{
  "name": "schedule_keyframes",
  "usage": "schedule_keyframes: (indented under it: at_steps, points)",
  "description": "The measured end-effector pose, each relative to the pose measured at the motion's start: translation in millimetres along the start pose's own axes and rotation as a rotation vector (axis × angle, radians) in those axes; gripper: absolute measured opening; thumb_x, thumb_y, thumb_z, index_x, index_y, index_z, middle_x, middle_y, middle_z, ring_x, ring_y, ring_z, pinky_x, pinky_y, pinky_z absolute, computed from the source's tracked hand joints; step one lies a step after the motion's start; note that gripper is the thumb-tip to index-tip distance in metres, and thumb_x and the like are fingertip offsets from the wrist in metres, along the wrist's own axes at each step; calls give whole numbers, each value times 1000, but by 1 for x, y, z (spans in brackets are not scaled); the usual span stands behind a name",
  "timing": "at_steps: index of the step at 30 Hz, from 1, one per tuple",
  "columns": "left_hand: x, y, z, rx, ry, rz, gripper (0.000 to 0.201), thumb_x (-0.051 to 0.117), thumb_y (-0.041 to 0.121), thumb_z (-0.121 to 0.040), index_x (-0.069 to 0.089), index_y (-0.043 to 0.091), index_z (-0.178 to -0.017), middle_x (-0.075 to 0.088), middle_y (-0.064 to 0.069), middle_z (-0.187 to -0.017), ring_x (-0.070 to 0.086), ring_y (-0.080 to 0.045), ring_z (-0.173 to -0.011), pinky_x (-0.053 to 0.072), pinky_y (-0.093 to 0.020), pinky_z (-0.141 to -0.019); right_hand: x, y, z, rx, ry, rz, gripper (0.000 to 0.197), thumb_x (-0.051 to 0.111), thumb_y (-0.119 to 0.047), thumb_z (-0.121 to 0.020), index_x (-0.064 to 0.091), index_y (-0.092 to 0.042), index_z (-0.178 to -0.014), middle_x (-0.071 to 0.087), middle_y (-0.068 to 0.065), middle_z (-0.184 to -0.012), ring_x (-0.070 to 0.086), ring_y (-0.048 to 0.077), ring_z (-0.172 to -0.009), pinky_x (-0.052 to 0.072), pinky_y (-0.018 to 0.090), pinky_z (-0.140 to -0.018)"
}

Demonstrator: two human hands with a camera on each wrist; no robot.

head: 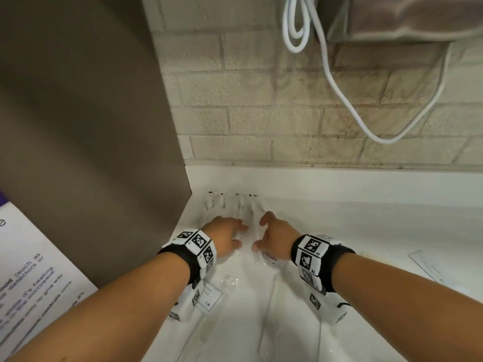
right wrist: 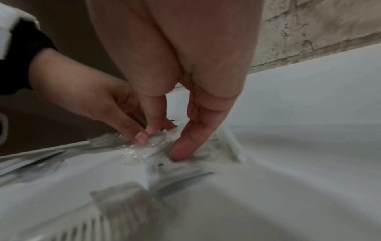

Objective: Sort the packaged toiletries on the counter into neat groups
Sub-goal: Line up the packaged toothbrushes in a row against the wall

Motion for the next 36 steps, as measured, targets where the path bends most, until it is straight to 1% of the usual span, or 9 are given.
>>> schedule_keyframes:
  at_steps: [4,7,9,14,20,24,28,33,36]
  points:
    - [-3,0,3,23,56,88,49,60,31,-88,51,29,-136,43,6,-149,42,-17,-137,34,-37,-114,-1,4,6,42,-58,-59,44,66,-20,-84,43,-14,-121,67,15,-104,69,34,-87,58,45,-81]
    - [-4,14,6,95,138,183,48,60,40,-88,54,27,-134,52,2,-142,45,-18,-135,36,-37,-112,-9,3,10,1,16,-90,36,66,-15,-81,51,-14,-114,64,7,-94,61,23,-77,55,31,-70]
    - [0,25,9,120,74,63,57,59,49,-87,49,28,-139,47,3,-146,36,-19,-139,31,-37,-114,-14,0,13,-45,27,16,37,72,-18,-77,57,-12,-110,60,0,-90,57,18,-81,47,23,-66]
    - [0,27,9,81,42,-137,64,56,51,-87,39,30,-145,36,8,-154,24,-20,-144,24,-36,-114,-8,4,23,7,-226,211,40,83,-17,-65,64,-13,-99,73,5,-95,61,14,-75,55,31,-81]
    - [0,20,1,55,41,-111,53,56,42,-89,45,33,-140,37,7,-153,26,-20,-143,26,-36,-116,-22,0,19,-37,-164,170,28,81,-18,-68,65,-22,-90,63,-8,-87,60,12,-84,51,24,-77]
    - [-2,19,0,53,143,-49,44,50,41,-91,51,34,-135,46,7,-146,36,-23,-136,30,-36,-113,-45,0,3,-16,99,140,24,66,-18,-84,67,-14,-107,64,3,-114,58,21,-111,45,23,-86]
    - [-2,27,1,51,109,-95,55,52,58,-86,48,36,-137,46,6,-142,36,-23,-131,32,-36,-109,-40,4,-4,84,-78,332,47,60,-14,-90,51,-17,-136,46,4,-142,44,22,-132,41,29,-104]
    - [-3,36,-5,31,66,-156,61,57,56,-83,45,36,-139,47,5,-142,37,-24,-130,35,-39,-107,-29,12,-8,115,-91,311,54,64,-11,-85,50,-17,-136,51,2,-139,52,19,-124,49,27,-93]
    - [-6,39,-3,15,58,-122,61,60,51,-83,44,37,-140,48,4,-141,37,-24,-132,35,-39,-109,-24,13,-5,100,-66,284,56,65,-18,-84,49,-16,-138,50,2,-140,49,18,-127,47,25,-97]
Point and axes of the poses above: each hand's wrist, its own z-axis away from the middle knuckle, its own x-axis out of the palm, y = z × x, the point moved 3 cm from there along -z, towards the middle knuckle
